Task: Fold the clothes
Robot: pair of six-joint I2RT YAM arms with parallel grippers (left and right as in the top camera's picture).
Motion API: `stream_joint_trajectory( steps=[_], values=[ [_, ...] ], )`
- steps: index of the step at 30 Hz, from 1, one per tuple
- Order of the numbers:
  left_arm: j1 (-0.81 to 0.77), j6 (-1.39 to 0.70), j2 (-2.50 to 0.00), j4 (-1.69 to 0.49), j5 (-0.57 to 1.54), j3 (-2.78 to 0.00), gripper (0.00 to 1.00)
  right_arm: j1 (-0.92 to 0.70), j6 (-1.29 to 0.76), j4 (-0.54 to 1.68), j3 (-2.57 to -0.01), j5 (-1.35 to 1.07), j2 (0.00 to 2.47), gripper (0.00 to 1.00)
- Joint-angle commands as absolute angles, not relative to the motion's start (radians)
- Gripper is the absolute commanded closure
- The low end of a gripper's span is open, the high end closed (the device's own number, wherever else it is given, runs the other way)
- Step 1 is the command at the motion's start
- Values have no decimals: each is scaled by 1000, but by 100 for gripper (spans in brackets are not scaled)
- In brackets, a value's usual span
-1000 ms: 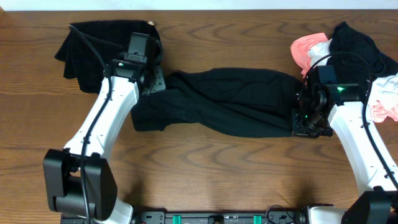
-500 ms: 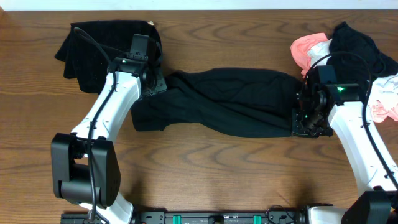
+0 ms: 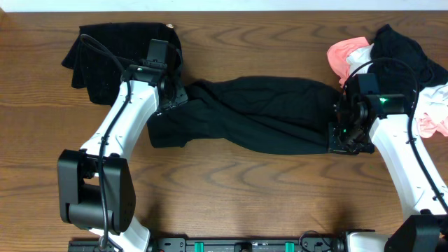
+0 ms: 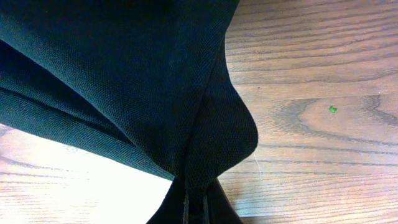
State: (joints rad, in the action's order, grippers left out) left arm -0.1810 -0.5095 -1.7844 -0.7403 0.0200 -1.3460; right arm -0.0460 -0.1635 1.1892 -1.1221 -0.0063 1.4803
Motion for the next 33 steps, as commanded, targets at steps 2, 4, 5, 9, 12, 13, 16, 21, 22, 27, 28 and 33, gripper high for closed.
stream_joint_trajectory(
  steps=[2, 4, 5, 9, 12, 13, 16, 21, 22, 27, 28, 33],
  values=[
    [-180, -537, -1802, -746, 34, -1327, 50, -40, -148, 1189, -1118, 7, 1478, 99],
    [-180, -537, -1811, -746, 46, -1327, 50, -40, -148, 1189, -1118, 7, 1477, 99],
    [-180, -537, -1818, -745, 46, -1327, 50, -40, -148, 1189, -1118, 7, 1478, 99],
    [-180, -537, -1860, -737, 70, -1327, 51, -40, -148, 1189, -1118, 7, 1478, 99],
    [-180, -537, -1891, -727, 83, -1327, 52, -40, -148, 1189, -1118, 7, 1478, 99],
    [-180, -537, -1900, -723, 83, -1327, 55, -40, -148, 1189, -1118, 7, 1478, 99],
    [-180, -536, -1905, -713, 83, -1327, 63, -40, -148, 1188, -1118, 8, 1478, 99],
    [-180, -536, -1905, -697, 83, -1328, 79, -40, -148, 1172, -1118, 7, 1478, 99],
    [-180, -536, -1905, -696, 83, -1328, 85, -40, -148, 1170, -1118, 7, 1478, 99],
    [-179, -532, -1901, -691, 79, -1332, 94, -40, -148, 1161, -1118, 7, 1478, 99],
    [-179, -524, -1898, -695, 78, -1339, 94, -40, -148, 1158, -1118, 7, 1477, 99],
    [-173, -457, -1853, -755, 44, -1420, 94, -39, -136, 1132, -1133, 0, 1477, 99]
  ],
)
